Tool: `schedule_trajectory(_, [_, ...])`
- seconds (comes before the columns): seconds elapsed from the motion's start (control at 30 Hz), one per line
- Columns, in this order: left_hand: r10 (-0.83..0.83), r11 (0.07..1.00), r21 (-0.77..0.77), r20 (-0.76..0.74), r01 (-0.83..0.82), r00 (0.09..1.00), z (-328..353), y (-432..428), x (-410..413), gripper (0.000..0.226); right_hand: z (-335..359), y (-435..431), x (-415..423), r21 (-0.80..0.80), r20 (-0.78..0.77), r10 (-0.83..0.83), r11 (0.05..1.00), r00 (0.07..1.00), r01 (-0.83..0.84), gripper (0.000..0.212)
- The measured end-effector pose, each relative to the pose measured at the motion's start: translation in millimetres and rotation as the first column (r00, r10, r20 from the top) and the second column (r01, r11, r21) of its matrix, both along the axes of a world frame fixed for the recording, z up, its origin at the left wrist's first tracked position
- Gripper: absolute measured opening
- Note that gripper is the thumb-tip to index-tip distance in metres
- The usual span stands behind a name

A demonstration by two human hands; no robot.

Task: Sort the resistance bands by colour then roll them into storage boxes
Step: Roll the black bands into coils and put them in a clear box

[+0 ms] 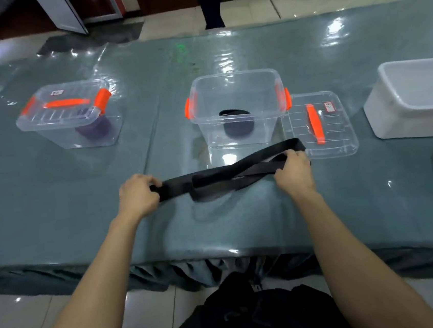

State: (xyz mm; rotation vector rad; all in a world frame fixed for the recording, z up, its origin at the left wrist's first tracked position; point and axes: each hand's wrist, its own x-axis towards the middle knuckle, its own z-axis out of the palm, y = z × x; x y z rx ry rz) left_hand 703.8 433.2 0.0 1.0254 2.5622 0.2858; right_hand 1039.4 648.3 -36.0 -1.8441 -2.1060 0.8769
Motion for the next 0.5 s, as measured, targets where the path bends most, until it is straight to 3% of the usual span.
schedule_trajectory(0.17, [-0.166, 0.981, 0.13, 0.148, 0.147, 0.975, -25, -7, 49, 0.053, -25, -18, 9, -0.14, 0.17, 0.184, 0.977, 0.968, -0.161, 0.079])
schedule_trajectory(0.23, [-0.241, 0.97, 0.092, 0.203, 0.227, 0.949, -38, -2, 67, 0.062, -35, -27, 12, -0.174, 0.213, 0.227, 0.966, 0.95, -0.191, 0.085])
schedule_trajectory(0.37, [-0.398, 0.912, -0.09, 0.051, 0.401, 0.916, -64, 13, 93, 0.082, -48, -36, 22, -0.168, 0.213, 0.235, 0.965, 0.948, -0.202, 0.087])
schedule_trajectory(0.43, [-0.501, 0.857, -0.156, -0.029, 0.491, 0.865, -71, 20, 109, 0.071, -53, -37, 28, -0.151, 0.2, 0.262, 0.96, 0.944, -0.234, 0.072])
schedule_trajectory(0.5, [-0.563, 0.82, -0.148, -0.034, 0.553, 0.826, -75, 25, 119, 0.042, -52, -39, 30, -0.133, 0.135, 0.241, 0.966, 0.961, -0.223, 0.057])
